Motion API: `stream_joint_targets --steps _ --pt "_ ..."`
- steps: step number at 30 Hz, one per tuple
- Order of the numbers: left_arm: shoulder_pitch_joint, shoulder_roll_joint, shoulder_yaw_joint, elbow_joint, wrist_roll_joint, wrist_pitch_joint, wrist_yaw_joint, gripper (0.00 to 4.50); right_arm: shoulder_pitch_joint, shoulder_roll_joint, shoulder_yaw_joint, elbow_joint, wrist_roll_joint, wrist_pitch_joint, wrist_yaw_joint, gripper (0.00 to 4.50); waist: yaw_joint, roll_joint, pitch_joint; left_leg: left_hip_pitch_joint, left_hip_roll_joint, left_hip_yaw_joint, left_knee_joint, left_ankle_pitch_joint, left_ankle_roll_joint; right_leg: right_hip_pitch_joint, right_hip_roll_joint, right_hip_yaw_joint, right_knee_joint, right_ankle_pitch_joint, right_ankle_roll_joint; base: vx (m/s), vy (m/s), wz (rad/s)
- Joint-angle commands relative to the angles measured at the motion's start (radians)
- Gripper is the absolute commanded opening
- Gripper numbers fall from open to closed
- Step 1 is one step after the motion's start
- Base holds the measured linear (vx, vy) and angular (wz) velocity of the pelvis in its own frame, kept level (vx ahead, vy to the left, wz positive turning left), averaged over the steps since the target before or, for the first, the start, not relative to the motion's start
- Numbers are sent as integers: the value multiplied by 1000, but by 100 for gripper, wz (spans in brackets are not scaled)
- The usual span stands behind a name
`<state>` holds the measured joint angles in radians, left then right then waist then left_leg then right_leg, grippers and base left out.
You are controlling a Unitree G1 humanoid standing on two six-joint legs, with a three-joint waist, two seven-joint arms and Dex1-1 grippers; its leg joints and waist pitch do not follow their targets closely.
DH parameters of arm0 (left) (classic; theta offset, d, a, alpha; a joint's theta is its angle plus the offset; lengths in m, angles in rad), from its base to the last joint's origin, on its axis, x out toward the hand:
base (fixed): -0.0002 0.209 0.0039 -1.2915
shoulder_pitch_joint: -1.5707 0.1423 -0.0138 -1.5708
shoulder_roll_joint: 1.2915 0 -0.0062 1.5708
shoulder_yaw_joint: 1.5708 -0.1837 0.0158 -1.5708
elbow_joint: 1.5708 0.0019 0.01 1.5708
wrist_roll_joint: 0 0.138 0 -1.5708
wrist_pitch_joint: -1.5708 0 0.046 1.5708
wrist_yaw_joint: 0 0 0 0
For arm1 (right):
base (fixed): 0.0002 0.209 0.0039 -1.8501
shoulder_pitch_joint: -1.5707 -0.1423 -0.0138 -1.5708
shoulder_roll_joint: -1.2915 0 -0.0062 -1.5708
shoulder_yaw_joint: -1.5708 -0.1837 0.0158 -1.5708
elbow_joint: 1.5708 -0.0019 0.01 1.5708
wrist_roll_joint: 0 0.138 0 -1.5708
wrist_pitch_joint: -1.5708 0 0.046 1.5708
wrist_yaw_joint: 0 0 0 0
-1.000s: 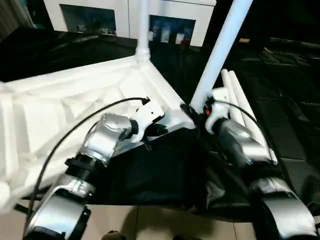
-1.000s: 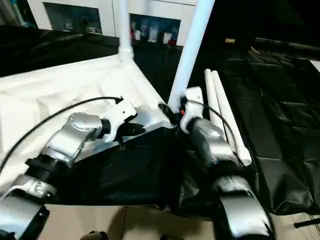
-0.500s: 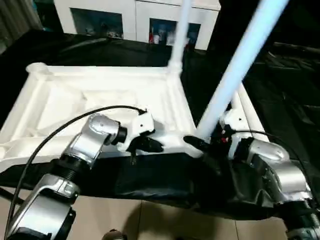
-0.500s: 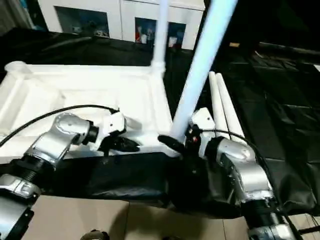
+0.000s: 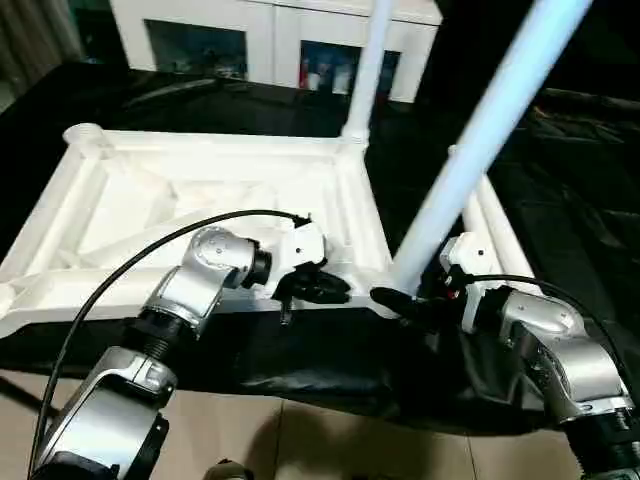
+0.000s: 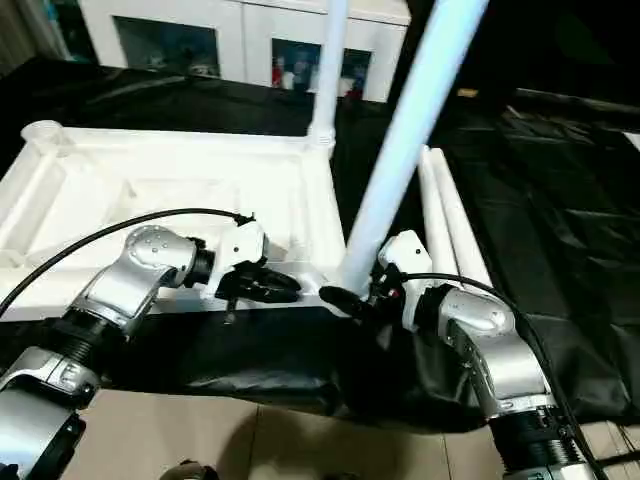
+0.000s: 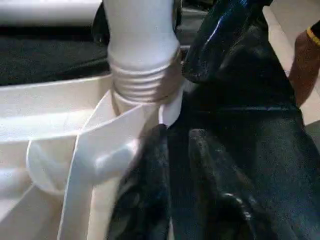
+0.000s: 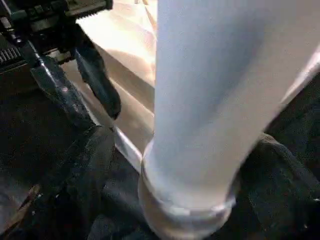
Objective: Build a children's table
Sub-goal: Insert table leg to table base, then rotate leg to tighten
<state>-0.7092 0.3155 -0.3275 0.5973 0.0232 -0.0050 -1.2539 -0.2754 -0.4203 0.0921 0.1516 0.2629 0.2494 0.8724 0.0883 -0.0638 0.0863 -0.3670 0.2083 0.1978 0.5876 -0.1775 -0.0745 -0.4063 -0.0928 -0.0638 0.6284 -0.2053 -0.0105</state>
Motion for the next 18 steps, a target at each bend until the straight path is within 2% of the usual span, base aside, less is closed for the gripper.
stream_joint_targets --steps 1,4,6,11,16,18 --pt "-10 -5 -34 27 42 -32 17 90 13 -10 8 -25 -5 15 2 396 4 -8 -82 9 26 -9 -59 -107 75 60 -55 49 -63 -21 -233 0 0 0" --pt "-10 0 -51 43 71 -38 29 90 15 -8 7 -28 -6 15 0 396 4 -5 -83 10 26 -11 -59 -106 69 59 -53 49 -61 -25 -226 0 0 0" --pt "-14 4 -56 60 91 -46 52 90 15 -7 4 -32 -5 16 -1 396 4 -5 -84 10 26 -11 -58 -100 69 59 -52 48 -58 -3 -233 0 0 0" --pt "-25 0 -43 78 85 -24 74 90 17 -11 0 -41 -1 21 -3 396 4 -6 -85 10 25 -10 -56 -103 71 59 -51 47 -56 4 -242 0 0 0" --pt "-34 4 -45 95 102 -45 96 90 44 -22 -11 -70 19 35 5 396 8 -9 -89 8 25 -11 -52 -66 89 62 -52 47 -50 55 -247 0 0 0" --pt "-33 4 -44 99 105 -43 100 90 49 -24 -19 -73 25 38 5 396 10 -4 -90 9 24 -12 -52 -65 93 62 -53 47 -49 57 -250 0 0 0"
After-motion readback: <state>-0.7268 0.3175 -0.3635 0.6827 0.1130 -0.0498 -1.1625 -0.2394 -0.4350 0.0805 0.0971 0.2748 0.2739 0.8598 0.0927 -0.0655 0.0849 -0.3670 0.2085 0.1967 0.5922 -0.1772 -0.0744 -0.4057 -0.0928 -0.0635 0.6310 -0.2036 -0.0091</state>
